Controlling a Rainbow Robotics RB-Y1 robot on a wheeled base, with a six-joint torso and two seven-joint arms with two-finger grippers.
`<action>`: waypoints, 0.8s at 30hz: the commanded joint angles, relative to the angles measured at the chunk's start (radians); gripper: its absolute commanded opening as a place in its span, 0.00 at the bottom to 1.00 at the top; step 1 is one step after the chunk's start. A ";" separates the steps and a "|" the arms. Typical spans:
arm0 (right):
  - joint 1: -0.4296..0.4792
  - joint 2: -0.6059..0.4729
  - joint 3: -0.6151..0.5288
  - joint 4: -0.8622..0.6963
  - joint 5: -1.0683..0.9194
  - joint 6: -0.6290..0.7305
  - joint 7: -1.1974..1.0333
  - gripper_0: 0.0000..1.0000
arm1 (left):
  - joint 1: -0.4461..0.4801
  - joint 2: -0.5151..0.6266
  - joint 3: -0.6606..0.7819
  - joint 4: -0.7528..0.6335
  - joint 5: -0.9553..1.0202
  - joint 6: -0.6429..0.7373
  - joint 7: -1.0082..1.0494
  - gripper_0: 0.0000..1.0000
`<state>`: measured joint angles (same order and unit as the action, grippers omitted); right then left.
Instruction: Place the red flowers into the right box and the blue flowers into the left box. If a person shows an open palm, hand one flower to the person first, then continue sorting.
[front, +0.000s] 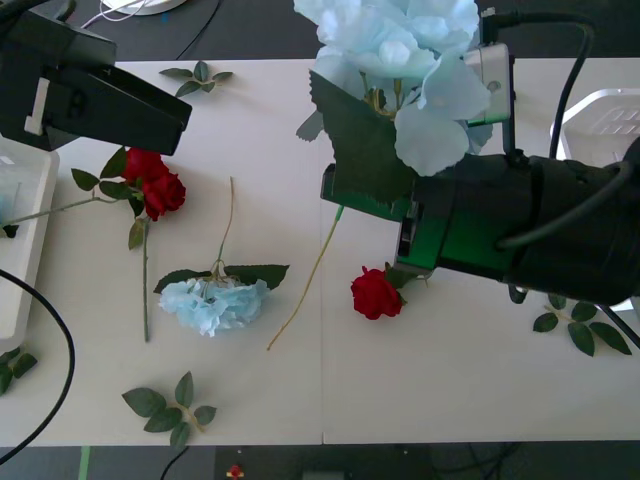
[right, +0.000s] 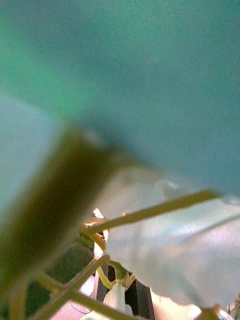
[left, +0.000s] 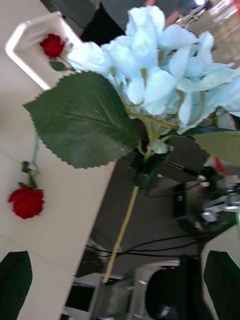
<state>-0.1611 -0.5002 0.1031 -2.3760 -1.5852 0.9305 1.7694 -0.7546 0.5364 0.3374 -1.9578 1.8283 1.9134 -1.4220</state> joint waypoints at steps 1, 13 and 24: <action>-0.051 0.037 0.012 0.014 -0.035 -0.015 0.050 0.00 | -0.034 -0.018 -0.032 0.054 0.039 0.006 0.064 1.00; -0.080 0.038 0.006 0.072 -0.105 -0.065 0.051 0.00 | 0.052 -0.016 -0.133 0.264 0.117 0.006 0.040 1.00; -0.103 0.048 0.001 0.107 -0.125 -0.070 0.058 0.00 | 0.138 0.019 -0.221 0.180 0.141 0.006 0.003 1.00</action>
<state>-0.2298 -0.4861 0.1053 -2.2583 -1.6978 0.8741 1.7725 -0.6437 0.5340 0.1326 -1.7100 1.9606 1.9138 -1.4219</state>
